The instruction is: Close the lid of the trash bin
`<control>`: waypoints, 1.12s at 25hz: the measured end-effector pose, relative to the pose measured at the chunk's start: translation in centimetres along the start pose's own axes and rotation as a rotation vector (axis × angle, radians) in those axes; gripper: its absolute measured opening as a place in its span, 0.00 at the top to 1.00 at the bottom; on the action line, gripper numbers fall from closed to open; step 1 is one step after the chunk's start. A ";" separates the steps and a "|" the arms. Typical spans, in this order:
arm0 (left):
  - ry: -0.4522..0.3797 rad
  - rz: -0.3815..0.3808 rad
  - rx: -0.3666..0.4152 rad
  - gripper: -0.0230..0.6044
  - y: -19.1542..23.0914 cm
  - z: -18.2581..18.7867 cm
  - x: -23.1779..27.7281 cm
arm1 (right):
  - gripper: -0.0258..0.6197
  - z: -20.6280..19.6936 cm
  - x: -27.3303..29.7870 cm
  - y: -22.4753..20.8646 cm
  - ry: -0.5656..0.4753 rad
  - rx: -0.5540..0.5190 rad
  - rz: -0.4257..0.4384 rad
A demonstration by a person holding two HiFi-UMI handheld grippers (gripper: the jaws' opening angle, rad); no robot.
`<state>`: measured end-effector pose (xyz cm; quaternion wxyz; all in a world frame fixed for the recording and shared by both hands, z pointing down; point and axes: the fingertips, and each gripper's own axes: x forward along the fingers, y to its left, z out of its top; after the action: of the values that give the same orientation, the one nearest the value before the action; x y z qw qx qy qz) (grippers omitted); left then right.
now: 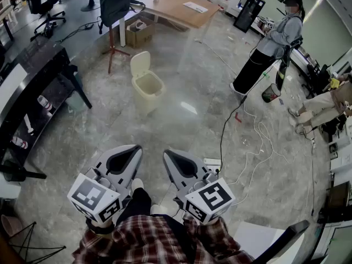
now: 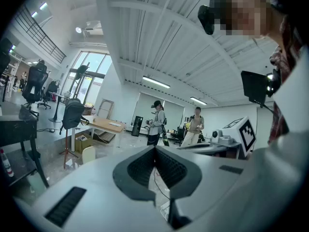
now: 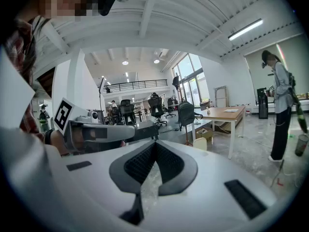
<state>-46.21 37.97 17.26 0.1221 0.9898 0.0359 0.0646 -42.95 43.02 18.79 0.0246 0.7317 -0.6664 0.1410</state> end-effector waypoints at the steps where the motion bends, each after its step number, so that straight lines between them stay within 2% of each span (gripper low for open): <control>1: -0.001 0.001 0.002 0.95 1.3 0.3 0.3 | 0.94 0.2 1.4 -0.3 0.001 -0.002 0.002; 11: 0.010 -0.004 0.007 0.95 12.4 1.6 2.2 | 0.94 1.9 12.7 -2.4 0.006 -0.016 -0.020; 15: 0.048 -0.017 0.002 0.95 14.5 1.2 2.8 | 0.94 1.8 14.8 -2.7 0.047 -0.013 -0.033; 20: 0.050 -0.029 -0.014 0.95 15.8 1.3 4.6 | 0.94 1.6 16.4 -3.9 0.070 -0.009 -0.037; 24: 0.053 -0.017 -0.032 0.95 17.3 1.0 6.2 | 0.94 1.0 17.8 -5.5 0.093 -0.002 -0.023; 28: 0.044 0.004 -0.035 0.95 18.8 2.0 8.5 | 0.94 2.1 19.1 -8.2 0.094 -0.006 -0.009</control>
<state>-36.45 20.10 21.00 0.1383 0.9859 0.0355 0.0874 -33.12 24.95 22.62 0.0584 0.7274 -0.6615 0.1731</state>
